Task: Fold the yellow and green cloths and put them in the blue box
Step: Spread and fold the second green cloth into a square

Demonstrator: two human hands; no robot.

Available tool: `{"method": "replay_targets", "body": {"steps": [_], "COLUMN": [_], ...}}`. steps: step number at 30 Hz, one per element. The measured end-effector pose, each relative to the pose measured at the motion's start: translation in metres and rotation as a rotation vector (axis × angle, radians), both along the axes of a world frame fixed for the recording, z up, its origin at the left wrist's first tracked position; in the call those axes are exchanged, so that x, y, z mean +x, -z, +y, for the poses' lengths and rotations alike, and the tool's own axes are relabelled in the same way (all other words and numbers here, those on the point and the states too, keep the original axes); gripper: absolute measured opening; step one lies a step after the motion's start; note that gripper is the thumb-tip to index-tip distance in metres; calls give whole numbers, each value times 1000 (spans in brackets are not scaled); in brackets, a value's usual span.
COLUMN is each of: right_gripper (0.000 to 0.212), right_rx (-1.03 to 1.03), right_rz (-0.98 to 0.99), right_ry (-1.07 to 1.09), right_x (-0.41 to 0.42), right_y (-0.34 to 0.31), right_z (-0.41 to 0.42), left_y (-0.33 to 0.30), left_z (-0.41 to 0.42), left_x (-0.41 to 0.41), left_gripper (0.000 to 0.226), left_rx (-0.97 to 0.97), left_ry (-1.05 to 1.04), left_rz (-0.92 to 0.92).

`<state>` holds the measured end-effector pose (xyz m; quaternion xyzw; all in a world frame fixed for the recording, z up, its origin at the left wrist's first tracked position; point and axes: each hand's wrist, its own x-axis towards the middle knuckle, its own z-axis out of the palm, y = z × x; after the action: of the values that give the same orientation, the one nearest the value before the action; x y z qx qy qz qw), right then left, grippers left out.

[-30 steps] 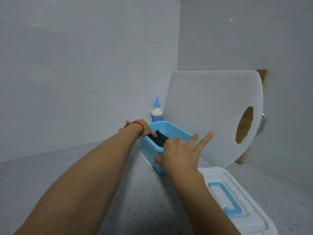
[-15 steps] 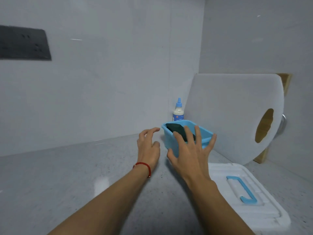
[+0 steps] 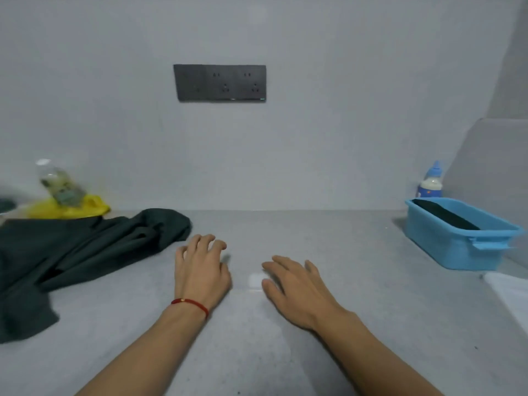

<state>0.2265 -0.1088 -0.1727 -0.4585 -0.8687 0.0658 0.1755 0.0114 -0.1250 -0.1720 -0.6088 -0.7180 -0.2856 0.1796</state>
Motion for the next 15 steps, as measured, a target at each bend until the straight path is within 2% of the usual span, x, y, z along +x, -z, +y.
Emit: {"method": "replay_targets", "body": {"steps": [4,7,10,13,15], "right_gripper": [57,55,59,60,60], "right_rx": [-75,-47,-45,63,109], "right_rz": [13,50,-3,-34,-6], "right_ry": [-145,-181,-216,-250,-277], "right_x": [-107,-170,-204,-225,-248], "right_y": [5,5,7,8,6], "right_z": [-11,-12,6,35,51], "left_y": [-3,-7,-7,-2,-1], "left_z": [-39,-47,-39,-31,-31], "left_x": [-97,-142,-162,-161,-160], "left_gripper": [27,42,57,47,36], "left_rx": [-26,-22,-47,-116,-59], "left_ry": [-263,-360,-408,-398,-368], "left_rz": [119,136,43,-80,-107]}}
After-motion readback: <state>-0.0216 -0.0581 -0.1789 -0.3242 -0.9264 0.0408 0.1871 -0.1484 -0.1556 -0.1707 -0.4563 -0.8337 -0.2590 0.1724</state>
